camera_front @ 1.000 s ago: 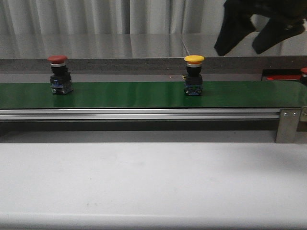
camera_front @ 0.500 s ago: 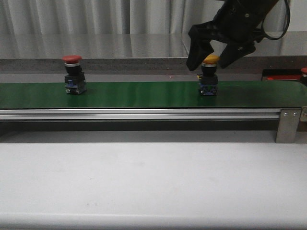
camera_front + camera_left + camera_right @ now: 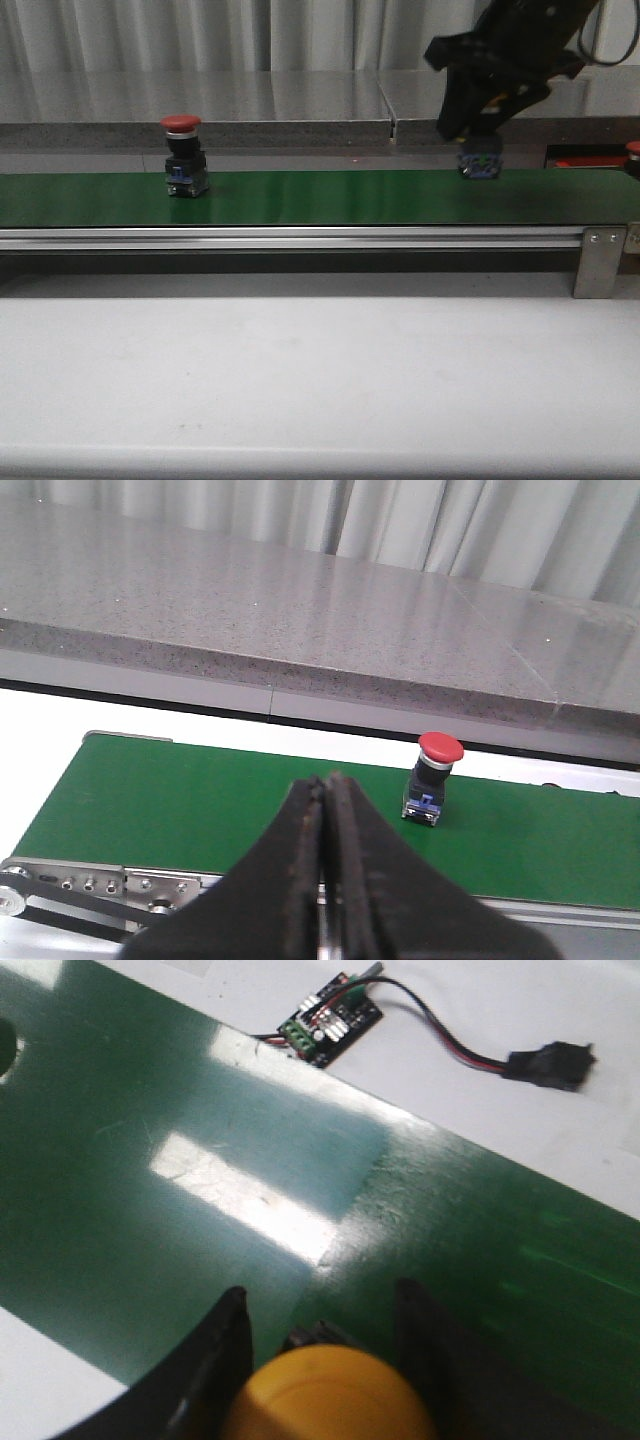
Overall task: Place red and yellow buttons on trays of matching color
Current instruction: 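Lower the yellow button into the yellow tray and open the right gripper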
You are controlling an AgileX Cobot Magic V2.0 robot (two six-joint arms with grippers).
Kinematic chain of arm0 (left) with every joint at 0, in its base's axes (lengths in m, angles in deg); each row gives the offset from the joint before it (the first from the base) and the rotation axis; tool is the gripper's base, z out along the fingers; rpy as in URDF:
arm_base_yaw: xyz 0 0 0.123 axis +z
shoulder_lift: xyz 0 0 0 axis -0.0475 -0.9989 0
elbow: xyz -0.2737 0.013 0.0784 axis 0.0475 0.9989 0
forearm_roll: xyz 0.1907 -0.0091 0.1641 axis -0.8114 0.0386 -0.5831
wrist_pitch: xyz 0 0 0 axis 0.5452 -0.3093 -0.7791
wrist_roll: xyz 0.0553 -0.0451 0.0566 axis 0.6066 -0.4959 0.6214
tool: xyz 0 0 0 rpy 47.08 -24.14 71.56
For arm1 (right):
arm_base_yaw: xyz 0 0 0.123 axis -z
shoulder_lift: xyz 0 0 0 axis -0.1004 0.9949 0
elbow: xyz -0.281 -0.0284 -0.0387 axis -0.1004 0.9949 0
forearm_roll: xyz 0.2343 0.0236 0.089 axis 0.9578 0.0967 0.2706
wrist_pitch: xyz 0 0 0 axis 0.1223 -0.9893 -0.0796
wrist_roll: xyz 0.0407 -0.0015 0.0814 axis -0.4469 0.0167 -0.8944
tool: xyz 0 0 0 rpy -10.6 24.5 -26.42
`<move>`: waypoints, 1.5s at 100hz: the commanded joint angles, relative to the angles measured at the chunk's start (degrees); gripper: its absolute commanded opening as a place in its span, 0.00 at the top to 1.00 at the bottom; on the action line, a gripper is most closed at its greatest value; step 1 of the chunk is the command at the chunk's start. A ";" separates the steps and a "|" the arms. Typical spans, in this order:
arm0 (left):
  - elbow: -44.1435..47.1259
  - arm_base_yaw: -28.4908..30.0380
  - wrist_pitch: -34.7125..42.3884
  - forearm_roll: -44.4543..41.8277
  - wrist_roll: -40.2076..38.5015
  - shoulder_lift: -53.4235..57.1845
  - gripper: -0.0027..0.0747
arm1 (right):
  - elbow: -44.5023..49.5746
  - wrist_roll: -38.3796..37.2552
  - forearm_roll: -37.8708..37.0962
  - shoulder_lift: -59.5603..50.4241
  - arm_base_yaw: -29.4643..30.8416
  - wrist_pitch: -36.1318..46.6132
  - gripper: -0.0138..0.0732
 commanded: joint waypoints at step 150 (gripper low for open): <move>-1.54 -0.46 1.55 1.37 0.05 -0.14 0.99 | 34.47 0.78 8.27 -12.53 45.99 21.71 0.75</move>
